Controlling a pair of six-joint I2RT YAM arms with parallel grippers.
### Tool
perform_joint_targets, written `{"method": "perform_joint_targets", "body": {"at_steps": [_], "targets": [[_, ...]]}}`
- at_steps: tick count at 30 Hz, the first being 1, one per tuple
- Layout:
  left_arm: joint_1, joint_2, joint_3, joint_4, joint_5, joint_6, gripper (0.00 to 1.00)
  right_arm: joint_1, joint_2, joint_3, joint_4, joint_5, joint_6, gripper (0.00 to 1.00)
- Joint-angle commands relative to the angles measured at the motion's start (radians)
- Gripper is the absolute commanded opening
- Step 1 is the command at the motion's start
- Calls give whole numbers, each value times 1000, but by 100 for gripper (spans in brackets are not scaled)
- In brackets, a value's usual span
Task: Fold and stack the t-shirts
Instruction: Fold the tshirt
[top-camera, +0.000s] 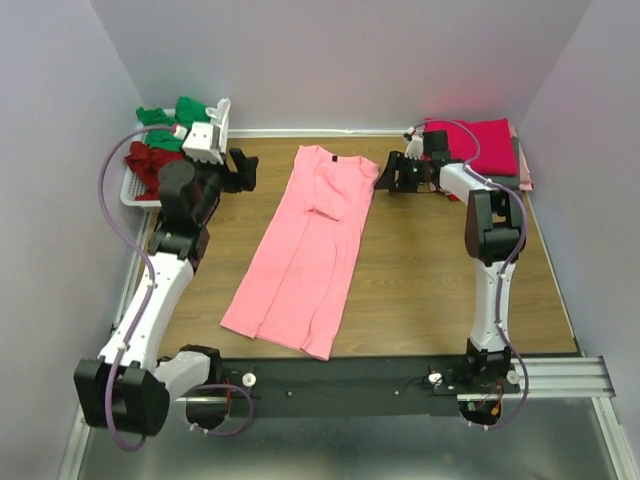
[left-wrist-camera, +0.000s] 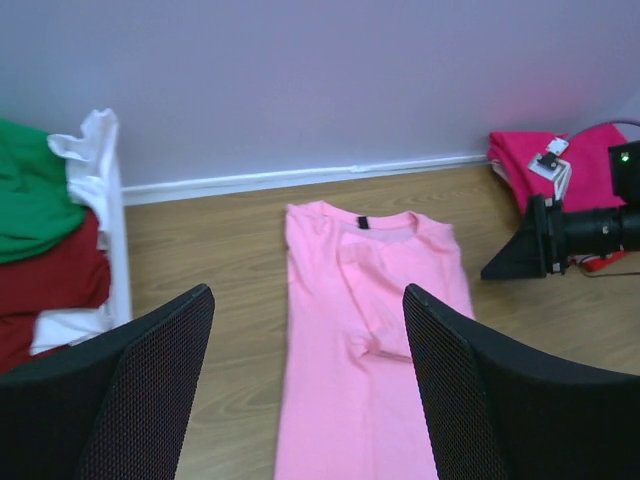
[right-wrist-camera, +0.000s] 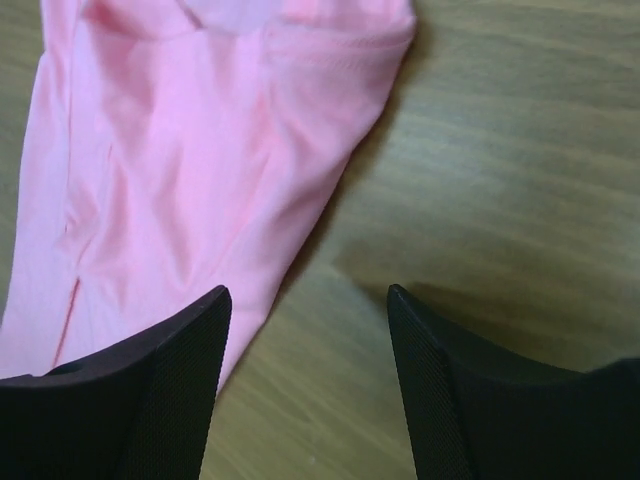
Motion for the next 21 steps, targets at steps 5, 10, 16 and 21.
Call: {"method": "perform_joint_targets", "body": {"at_steps": [5,10,16,21], "targets": [[3,-183,-217,73,-157,143,85,44,173,165,19,75,168,65],[3,-192,-209,69,-144,147,85,50,217,193,19,32,201,39],[3,-203,-209,75,-124,147,85,50,242,251,10,56,198,8],[3,-203,-212,75,-122,152,85,35,291,406,-19,148,180,0]]}}
